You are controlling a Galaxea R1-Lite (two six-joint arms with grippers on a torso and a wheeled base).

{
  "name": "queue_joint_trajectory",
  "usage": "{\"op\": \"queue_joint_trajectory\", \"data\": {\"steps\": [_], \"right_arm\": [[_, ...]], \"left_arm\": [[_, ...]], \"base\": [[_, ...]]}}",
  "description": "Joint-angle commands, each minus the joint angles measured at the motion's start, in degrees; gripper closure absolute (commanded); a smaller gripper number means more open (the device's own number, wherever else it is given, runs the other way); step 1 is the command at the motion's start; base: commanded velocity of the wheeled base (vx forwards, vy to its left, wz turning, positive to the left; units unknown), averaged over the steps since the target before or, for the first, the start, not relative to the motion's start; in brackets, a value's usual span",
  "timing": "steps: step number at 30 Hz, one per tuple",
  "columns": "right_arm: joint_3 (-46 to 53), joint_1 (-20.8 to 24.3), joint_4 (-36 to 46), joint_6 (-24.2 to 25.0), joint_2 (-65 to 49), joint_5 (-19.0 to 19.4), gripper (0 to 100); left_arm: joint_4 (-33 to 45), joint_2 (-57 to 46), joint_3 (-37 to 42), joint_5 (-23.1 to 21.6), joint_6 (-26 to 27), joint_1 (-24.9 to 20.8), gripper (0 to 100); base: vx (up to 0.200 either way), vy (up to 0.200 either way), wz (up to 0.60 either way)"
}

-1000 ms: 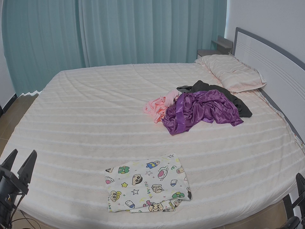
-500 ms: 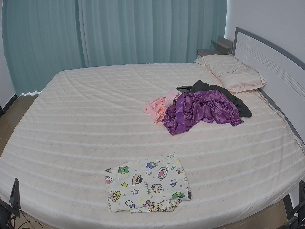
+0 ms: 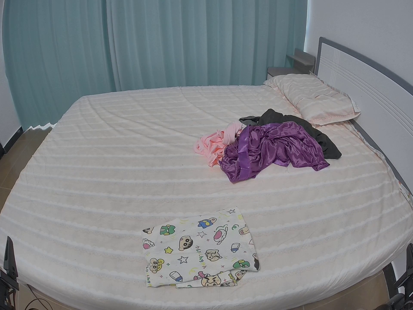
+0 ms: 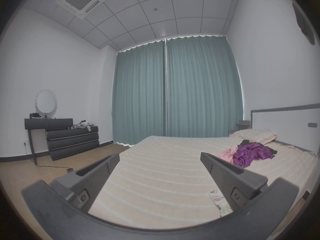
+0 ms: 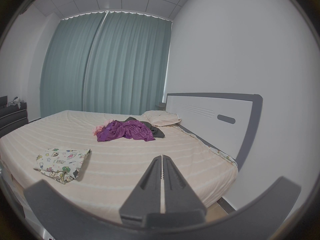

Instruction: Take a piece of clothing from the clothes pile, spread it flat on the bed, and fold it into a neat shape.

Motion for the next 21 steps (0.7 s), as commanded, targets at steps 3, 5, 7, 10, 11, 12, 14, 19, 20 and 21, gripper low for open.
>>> {"op": "queue_joint_trajectory", "data": {"steps": [3, 5, 7, 10, 11, 12, 14, 19, 20, 21], "right_arm": [[0.2, -4.8, -0.6, -0.3, 0.4, -1.9, 100], [0.3, -4.8, -0.7, -0.4, 0.4, -0.8, 100], [0.7, -4.7, -0.9, 0.6, 0.4, 4.5, 100], [0.8, -4.7, -1.0, 4.9, 0.4, 13.6, 100], [0.8, -4.7, -1.2, 5.9, 0.4, 15.6, 100], [0.8, -4.7, -1.2, 6.6, 0.4, 17.8, 100], [1.0, -3.9, -1.3, 6.0, 0.4, 18.4, 100], [0.8, 3.4, -0.2, 5.3, 1.0, 18.3, 100], [0.8, 3.7, -0.2, 5.3, 1.0, 18.4, 100], [0.8, 4.9, -0.2, 5.3, 0.8, 18.4, 100]], "left_arm": [[3.7, -3.1, 3.7, -1.0, 0.7, 4.4, 0], [3.8, -4.0, 4.9, -1.2, 0.8, 4.1, 0], [3.4, -5.9, 7.4, -3.1, 1.1, 3.0, 0], [1.5, -5.9, 8.0, -8.3, 0.6, 3.0, 0], [1.0, -5.9, 8.1, -9.6, 0.6, 3.0, 0], [1.0, -5.9, 8.1, -11.7, 0.5, 3.0, 0], [1.0, -5.9, 8.1, -16.6, -0.3, 3.0, 0], [4.5, -4.5, 8.1, -24.4, -1.4, 2.5, 0], [4.4, -4.3, 8.1, -24.4, -1.3, 2.4, 0], [4.2, -4.3, 8.1, -25.2, -0.6, 2.3, 0]], "base": [[0.000, 0.000, 0.00], [0.000, 0.000, 0.00], [0.000, 0.000, 0.00], [0.000, 0.000, 0.00], [0.000, 0.000, 0.00], [0.000, 0.000, 0.00], [0.000, 0.000, 0.00], [0.000, 0.000, 0.00], [0.000, 0.000, 0.00], [0.000, 0.000, 0.00]]}}
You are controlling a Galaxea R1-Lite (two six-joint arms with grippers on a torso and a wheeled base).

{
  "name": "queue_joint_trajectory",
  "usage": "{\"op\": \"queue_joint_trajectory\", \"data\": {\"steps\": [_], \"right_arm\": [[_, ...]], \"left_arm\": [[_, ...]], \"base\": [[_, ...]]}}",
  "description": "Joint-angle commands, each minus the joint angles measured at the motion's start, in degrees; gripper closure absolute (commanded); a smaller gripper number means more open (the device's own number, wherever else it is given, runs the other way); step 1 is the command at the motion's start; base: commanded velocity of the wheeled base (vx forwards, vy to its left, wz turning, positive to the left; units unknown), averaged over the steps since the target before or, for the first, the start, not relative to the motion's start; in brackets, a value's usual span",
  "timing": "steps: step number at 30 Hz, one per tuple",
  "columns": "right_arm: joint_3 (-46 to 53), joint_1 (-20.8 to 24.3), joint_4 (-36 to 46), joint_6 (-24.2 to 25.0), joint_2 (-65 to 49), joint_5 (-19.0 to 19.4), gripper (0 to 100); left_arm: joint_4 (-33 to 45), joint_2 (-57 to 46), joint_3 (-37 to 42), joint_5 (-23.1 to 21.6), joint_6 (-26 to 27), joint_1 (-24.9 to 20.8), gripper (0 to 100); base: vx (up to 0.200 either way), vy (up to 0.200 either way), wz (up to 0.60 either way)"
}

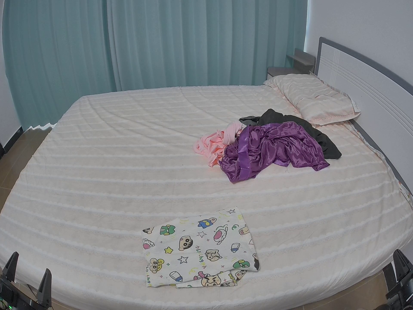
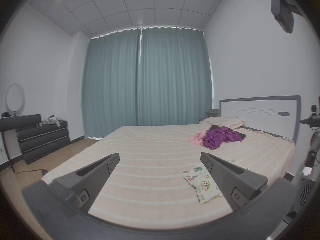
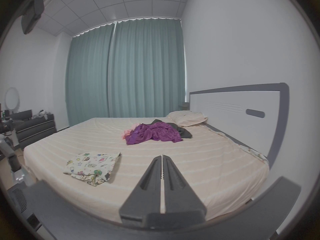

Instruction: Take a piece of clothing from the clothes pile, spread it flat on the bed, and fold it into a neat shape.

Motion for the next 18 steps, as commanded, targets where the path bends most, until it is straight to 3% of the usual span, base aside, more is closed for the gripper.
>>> {"op": "queue_joint_trajectory", "data": {"steps": [1, 7, 10, 12, 18], "right_arm": [[0.2, 6.3, 0.5, 0.2, 0.1, 0.3, 100], [0.5, 4.6, -0.3, -0.1, -5.4, -0.7, 100], [1.0, 4.9, 0.9, 0.9, -5.6, -7.2, 100], [1.0, 4.9, 0.8, 2.9, -5.6, -7.2, 100], [1.0, 4.9, 0.8, 1.6, -5.6, -6.2, 100]], "left_arm": [[1.0, -0.1, 0.9, -3.2, 0.8, -0.5, 0], [1.2, -0.8, 0.9, -4.3, 0.6, -0.2, 0], [1.3, -0.8, 0.9, -4.2, -0.6, -0.2, 0], [1.3, -0.8, 0.9, -4.1, -0.6, -0.2, 0], [1.2, -0.8, 0.9, -3.3, -1.9, -0.2, 0]], "base": [[0.000, 0.000, 0.00], [0.000, 0.000, 0.00], [0.000, 0.000, 0.00], [0.000, 0.000, 0.00], [0.000, 0.000, 0.00]]}}
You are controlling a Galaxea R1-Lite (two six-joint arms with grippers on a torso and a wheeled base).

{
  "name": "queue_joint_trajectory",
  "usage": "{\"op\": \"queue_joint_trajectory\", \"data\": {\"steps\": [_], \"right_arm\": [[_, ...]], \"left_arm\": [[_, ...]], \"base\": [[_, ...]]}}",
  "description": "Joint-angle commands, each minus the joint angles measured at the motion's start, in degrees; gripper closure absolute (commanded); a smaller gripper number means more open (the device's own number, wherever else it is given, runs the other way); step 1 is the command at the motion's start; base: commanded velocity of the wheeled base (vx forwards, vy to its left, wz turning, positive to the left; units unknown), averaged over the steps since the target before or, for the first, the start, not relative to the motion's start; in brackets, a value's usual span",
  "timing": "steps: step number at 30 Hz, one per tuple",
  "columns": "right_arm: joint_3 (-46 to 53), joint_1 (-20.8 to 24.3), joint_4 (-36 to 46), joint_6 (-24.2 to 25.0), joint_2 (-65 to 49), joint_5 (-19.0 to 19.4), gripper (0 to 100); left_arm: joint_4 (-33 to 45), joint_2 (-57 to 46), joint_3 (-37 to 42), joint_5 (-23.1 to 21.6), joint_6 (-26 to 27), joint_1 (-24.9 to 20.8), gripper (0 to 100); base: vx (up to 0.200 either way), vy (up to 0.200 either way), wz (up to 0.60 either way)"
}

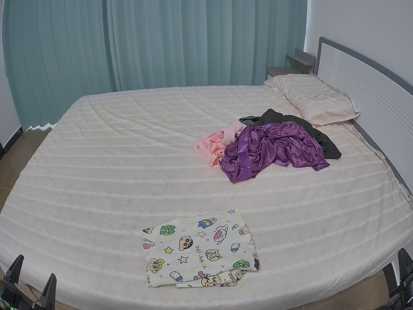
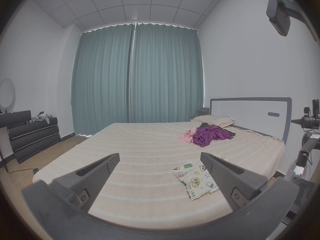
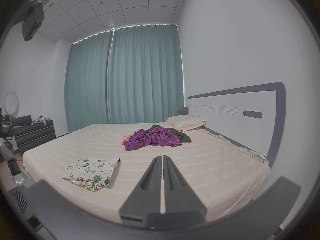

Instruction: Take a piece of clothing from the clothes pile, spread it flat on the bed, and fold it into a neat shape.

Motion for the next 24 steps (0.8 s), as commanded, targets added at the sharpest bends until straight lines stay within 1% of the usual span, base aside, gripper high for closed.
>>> {"op": "queue_joint_trajectory", "data": {"steps": [1, 4, 7, 10, 12, 16, 24], "right_arm": [[1.0, 0.0, 0.0, -0.2, -1.1, 0.6, 100], [1.0, 0.1, 0.0, -0.2, -1.1, 0.7, 100], [0.9, 0.1, 0.0, -0.1, -1.1, 0.7, 100], [1.0, 0.1, 0.1, -0.4, -1.1, 0.7, 100], [1.0, 0.1, 0.1, -1.0, -1.1, 0.8, 100], [1.0, 0.1, 0.1, -1.5, -1.1, 1.7, 100], [1.0, 0.1, 0.1, -1.4, -1.1, 1.8, 100]], "left_arm": [[-0.1, -0.7, 0.8, 0.4, -0.5, 0.0, 0], [-0.1, -0.7, 0.8, 0.8, -0.8, 0.1, 0], [-0.2, -0.7, 0.8, 2.4, -1.8, 0.1, 0], [-0.3, -0.7, 0.8, 2.4, -1.5, 0.1, 0], [-0.3, -0.7, 0.8, 2.0, 1.0, 0.0, 0], [-0.3, -0.7, 0.8, 2.0, 0.8, 0.1, 0], [-0.3, -0.7, 0.8, 2.0, 0.8, 0.1, 0]], "base": [[0.000, 0.000, 0.00], [0.000, 0.000, 0.00], [0.000, 0.000, 0.00], [0.000, 0.000, 0.00], [0.000, 0.000, 0.00], [0.000, 0.000, 0.00], [0.000, 0.000, 0.00]]}}
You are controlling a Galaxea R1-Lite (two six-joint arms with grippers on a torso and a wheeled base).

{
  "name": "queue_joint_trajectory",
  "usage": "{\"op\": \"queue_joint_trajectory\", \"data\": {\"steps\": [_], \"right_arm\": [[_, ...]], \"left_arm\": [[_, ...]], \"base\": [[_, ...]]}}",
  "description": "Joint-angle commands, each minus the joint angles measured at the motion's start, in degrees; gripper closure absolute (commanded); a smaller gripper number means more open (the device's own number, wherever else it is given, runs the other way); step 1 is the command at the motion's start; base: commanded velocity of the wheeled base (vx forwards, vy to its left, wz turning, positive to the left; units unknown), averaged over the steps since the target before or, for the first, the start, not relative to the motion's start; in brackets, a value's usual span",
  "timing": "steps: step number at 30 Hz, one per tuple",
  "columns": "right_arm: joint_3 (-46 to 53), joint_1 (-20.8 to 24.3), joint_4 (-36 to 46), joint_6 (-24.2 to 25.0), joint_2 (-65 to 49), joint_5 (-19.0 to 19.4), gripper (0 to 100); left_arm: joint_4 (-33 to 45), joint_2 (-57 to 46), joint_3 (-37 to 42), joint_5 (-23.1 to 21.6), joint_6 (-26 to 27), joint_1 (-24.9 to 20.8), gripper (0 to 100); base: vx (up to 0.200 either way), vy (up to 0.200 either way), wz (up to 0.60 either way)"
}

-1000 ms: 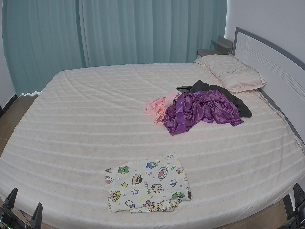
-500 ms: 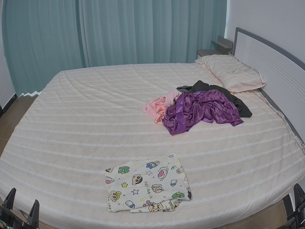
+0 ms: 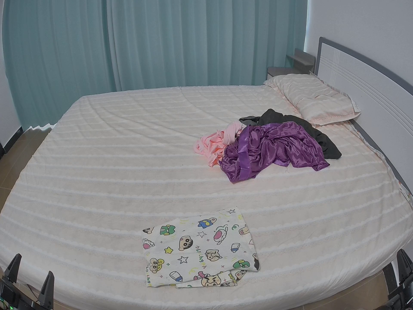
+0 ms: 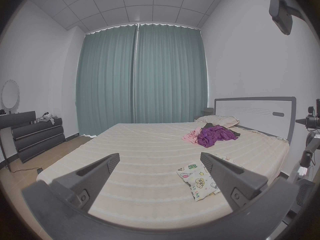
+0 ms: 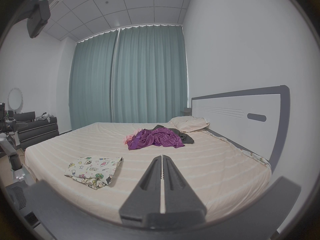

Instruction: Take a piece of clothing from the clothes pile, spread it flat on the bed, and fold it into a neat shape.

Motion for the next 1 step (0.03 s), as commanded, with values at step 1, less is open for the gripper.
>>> {"op": "queue_joint_trajectory", "data": {"steps": [1], "right_arm": [[1.0, 0.0, 0.0, 0.0, -0.7, 0.0, 100]], "left_arm": [[0.0, -0.7, 0.8, 0.0, 0.0, 0.0, 0]], "base": [[0.000, 0.000, 0.00]]}}
